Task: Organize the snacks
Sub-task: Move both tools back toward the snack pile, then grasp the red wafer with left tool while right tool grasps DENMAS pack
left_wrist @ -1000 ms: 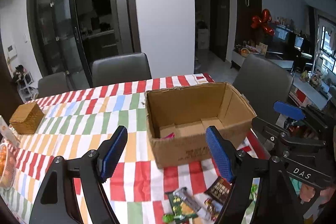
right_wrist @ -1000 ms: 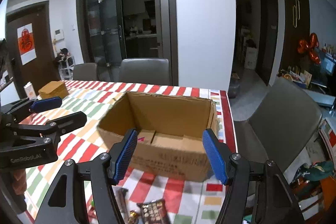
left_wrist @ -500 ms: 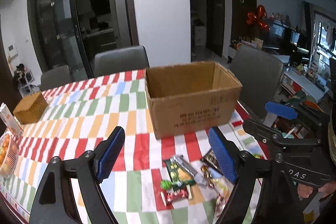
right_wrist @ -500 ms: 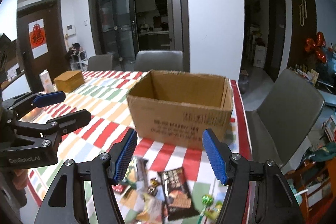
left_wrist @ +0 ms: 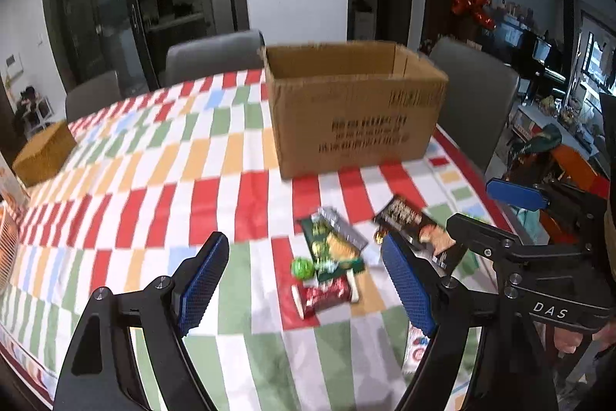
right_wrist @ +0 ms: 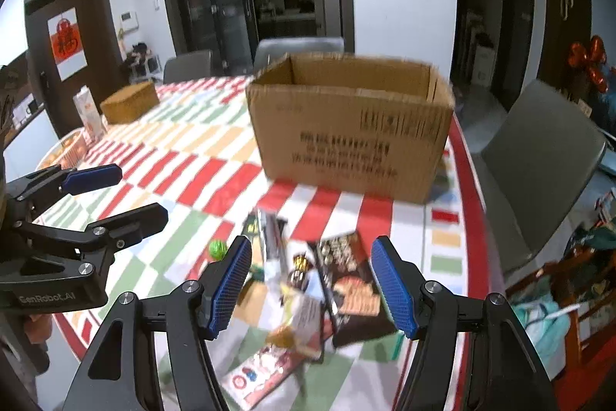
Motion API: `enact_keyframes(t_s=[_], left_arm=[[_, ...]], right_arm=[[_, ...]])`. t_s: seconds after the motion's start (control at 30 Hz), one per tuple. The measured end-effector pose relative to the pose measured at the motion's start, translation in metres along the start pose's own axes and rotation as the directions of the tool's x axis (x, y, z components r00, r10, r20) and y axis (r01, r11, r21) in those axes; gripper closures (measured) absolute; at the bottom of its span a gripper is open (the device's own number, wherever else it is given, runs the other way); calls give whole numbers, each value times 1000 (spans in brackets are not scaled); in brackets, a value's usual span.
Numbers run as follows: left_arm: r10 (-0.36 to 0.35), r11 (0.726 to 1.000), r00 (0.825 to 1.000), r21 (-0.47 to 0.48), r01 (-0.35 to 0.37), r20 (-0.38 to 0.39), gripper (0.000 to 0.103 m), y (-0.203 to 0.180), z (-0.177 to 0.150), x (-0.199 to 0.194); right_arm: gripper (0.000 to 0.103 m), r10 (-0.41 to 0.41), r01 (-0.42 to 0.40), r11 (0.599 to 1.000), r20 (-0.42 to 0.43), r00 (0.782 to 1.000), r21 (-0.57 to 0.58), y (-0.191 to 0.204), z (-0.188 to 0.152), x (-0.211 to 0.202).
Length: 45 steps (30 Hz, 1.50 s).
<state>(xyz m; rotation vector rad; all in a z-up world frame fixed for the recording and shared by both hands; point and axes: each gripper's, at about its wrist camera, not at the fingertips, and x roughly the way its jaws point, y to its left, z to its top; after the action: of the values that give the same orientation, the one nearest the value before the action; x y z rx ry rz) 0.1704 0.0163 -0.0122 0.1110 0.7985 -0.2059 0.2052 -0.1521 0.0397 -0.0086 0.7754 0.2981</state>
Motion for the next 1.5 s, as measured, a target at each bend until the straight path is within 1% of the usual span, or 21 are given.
enact_keyframes(t_s=[0.13, 0.23, 0.4, 0.57, 0.73, 0.83, 0.93, 1.13, 1.17, 1.27, 1.43, 1.5], left_arm=[[-13, 1000, 999, -5, 13, -43, 21, 4, -14, 11], [-27, 1000, 997, -12, 26, -69, 21, 7, -25, 20], [-71, 997, 992, -29, 68, -108, 21, 9, -39, 39], [-97, 995, 987, -10, 96, -130, 22, 9, -46, 61], [-130, 991, 979, -10, 130, -158, 22, 12, -45, 79], [-158, 987, 972, -40, 153, -175, 22, 14, -45, 90], [-167, 985, 968, -66, 157, -188, 22, 14, -46, 97], [-155, 985, 965, -104, 136, -211, 24, 11, -47, 111], [-148, 986, 967, -107, 128, -209, 24, 10, -48, 112], [-128, 988, 971, -105, 109, -202, 27, 8, -48, 113], [-112, 989, 974, -115, 90, -198, 50, 6, -50, 109], [-104, 990, 975, -117, 82, -196, 54, 5, -52, 107]], right_arm=[[37, -3, 3, 1000, -56, 998, -4, 5, -16, 14], [37, -2, 3, 1000, -84, 996, 13, 6, -23, 22], [37, -6, 8, 1000, -120, 993, 12, 7, -34, 33], [38, -6, 8, 1000, -159, 987, 14, 7, -41, 45], [39, -20, 21, 1000, -178, 984, 4, 8, -45, 54], [41, -18, 20, 1000, -190, 982, 4, 9, -45, 60], [43, -16, 18, 1000, -197, 980, 8, 8, -45, 63], [49, 8, -2, 1000, -216, 976, 27, 5, -47, 71], [50, 14, -7, 999, -220, 975, 31, 5, -47, 72], [53, 36, -26, 999, -230, 973, 45, 4, -49, 76], [58, 58, -46, 997, -238, 970, 56, 4, -50, 78], [60, 69, -56, 996, -243, 968, 63, 4, -52, 80]])
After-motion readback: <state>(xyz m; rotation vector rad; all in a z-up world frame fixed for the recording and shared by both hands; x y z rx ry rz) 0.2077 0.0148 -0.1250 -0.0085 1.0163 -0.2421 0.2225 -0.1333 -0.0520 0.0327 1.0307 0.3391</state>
